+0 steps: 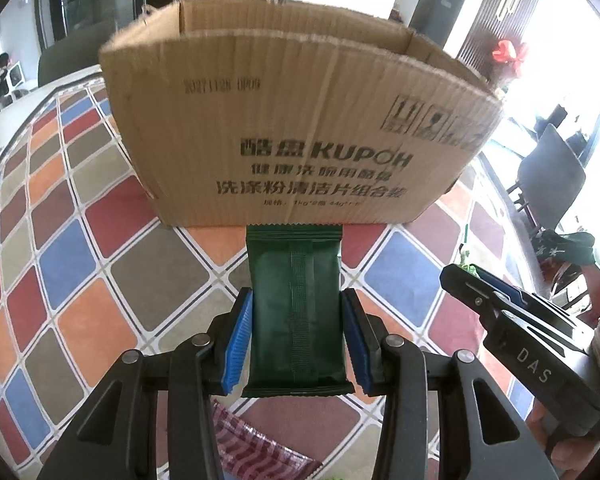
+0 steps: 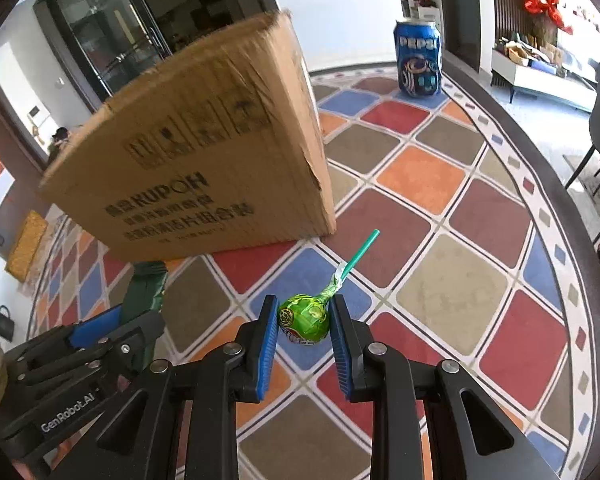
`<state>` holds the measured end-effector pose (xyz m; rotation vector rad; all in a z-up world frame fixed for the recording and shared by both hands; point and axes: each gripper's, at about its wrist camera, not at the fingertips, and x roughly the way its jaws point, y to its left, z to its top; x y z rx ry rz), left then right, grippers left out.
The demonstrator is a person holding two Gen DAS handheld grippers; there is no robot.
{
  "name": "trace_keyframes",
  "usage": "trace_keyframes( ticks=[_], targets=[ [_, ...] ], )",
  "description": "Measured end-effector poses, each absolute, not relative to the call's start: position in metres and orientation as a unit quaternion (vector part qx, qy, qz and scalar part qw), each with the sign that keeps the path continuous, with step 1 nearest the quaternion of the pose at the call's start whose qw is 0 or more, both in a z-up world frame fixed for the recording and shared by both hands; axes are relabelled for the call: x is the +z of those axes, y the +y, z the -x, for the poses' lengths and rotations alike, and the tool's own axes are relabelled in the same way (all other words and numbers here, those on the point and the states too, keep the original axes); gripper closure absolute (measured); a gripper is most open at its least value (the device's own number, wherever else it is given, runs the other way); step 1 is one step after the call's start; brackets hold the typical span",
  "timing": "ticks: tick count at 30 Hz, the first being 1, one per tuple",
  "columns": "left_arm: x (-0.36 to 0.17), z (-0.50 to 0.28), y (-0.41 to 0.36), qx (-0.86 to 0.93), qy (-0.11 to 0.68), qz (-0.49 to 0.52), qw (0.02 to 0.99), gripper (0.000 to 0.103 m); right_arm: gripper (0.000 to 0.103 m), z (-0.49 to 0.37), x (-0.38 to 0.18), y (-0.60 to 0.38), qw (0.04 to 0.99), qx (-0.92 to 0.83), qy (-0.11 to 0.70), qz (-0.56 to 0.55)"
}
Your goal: Organize snacks
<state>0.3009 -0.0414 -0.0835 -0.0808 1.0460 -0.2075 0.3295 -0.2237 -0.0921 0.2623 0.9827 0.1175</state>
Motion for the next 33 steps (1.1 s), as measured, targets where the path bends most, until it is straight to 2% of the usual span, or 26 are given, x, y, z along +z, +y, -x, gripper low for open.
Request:
trace_keyframes(
  ticks=[16,33],
  targets=[
    [-0.013,-0.273,-0.044,-0.116,0.427,0.051,0.896,0.06,0.076,-0.301,-0.029,-0.21,0.904,0.087,0.403,-0.112],
    [0.038,-0.276,-0.031,-0.112,0.361,0.041,0.925,0.06,0.076,-0.303,0.021,-0.198,0.926,0.104,0.348,-0.097]
  ],
)
